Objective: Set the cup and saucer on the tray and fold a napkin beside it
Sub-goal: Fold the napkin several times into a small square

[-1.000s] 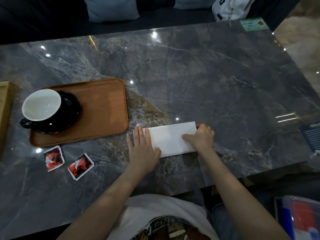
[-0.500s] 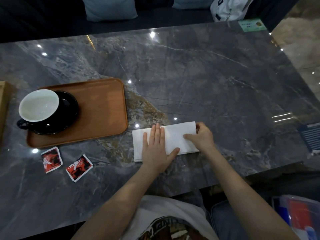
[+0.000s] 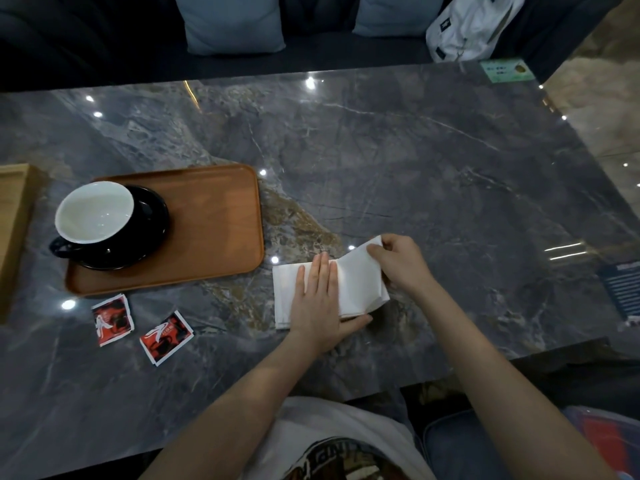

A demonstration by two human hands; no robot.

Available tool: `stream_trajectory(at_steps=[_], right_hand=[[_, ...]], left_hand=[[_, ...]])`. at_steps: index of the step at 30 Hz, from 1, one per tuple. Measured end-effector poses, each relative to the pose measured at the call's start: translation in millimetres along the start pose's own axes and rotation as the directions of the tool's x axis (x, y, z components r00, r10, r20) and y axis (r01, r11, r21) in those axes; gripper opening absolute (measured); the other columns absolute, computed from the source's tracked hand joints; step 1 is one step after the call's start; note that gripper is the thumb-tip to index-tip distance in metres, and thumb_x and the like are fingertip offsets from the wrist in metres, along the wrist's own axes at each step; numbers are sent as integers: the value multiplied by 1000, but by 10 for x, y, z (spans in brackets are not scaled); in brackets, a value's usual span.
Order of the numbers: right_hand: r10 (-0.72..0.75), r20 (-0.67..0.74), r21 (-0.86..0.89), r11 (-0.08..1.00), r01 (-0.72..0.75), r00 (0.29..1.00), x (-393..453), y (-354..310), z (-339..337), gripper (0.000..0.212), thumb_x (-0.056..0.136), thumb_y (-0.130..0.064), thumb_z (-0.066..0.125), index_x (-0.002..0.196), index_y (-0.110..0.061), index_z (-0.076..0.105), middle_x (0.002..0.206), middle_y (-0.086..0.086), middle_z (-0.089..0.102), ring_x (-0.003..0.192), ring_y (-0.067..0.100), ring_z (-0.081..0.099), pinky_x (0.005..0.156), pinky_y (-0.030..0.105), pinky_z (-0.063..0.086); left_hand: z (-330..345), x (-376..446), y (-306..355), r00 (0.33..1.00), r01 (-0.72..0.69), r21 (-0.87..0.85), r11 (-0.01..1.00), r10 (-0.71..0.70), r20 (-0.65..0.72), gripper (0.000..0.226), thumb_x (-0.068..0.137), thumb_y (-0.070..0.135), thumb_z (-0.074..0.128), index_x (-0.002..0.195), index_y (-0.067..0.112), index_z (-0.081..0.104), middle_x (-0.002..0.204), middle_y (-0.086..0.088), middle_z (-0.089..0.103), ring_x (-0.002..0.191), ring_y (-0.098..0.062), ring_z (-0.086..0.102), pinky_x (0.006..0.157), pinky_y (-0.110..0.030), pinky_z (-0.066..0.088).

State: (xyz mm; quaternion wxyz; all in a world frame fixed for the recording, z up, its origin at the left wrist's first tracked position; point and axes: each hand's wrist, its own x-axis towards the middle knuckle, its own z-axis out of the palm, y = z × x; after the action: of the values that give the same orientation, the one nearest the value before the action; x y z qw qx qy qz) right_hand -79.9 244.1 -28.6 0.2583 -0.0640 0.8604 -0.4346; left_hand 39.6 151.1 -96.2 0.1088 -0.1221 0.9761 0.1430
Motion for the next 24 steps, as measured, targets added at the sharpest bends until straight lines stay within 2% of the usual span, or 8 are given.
stream_trajectory(at_steps=[5,8,12,14,16,19,21,24], right_hand=[[-40,35,-4,999,41,999,29,-210,131,19,85,-9,55,98,-1,66,81,7,61,74,20,58,65,38,49],[-93,80,-63,993,99,992,58,-303,238,21,84,-10,56,102,-12,66,67,-4,58,53,4,55,58,29,46],[-109,149,-115,985,127,983,90,-413,286,15,84,-12,57,94,-17,66,59,-9,53,46,3,51,44,12,37],[-105,195,-127,983,132,975,92,-476,311,13,83,-11,56,90,-20,64,60,-8,52,49,4,48,40,10,34],[-107,249,-152,977,148,963,70,-548,354,13,82,-10,56,86,-21,62,61,-8,51,47,3,47,43,14,34],[-144,336,-205,953,222,931,32,-640,415,12,83,-11,55,88,-19,61,60,-9,46,52,4,43,44,13,31],[-169,354,-222,940,258,920,29,-671,418,11,84,-11,55,89,-19,62,60,-11,44,52,2,41,40,9,32],[-145,318,-179,961,210,937,74,-636,372,17,86,-9,54,96,-13,67,65,-14,49,57,1,44,46,10,33]], left_hand=[[-57,2,15,998,-12,-2,1000,12,63,110,64,80,28,131,-5,45,140,-22,45,131,-34,41,107,-46,15],[-87,-13,-10,998,26,-16,1000,-25,66,111,61,81,30,132,-4,44,140,-20,45,130,-33,42,107,-45,15],[-293,-113,-60,1000,-8,-222,975,1,-29,118,60,80,28,147,4,5,157,-12,4,145,-23,2,116,-42,-3],[-510,-235,-70,999,39,-471,881,-38,12,107,69,71,48,148,11,7,156,-5,14,143,-17,12,115,-35,12],[-653,-355,-101,990,103,-694,713,-142,1,90,74,53,66,145,19,22,142,0,43,129,-14,40,103,-29,33],[-692,-446,-118,986,146,-842,519,-142,83,62,72,43,72,128,32,46,112,7,63,103,-11,58,85,-25,46],[-622,-447,-122,996,89,-777,623,-45,78,66,73,44,72,130,26,45,122,6,58,115,-11,52,91,-24,42],[-388,-391,-144,988,39,-530,847,45,145,91,82,50,59,148,8,12,157,-5,12,143,-17,11,116,-29,14]])
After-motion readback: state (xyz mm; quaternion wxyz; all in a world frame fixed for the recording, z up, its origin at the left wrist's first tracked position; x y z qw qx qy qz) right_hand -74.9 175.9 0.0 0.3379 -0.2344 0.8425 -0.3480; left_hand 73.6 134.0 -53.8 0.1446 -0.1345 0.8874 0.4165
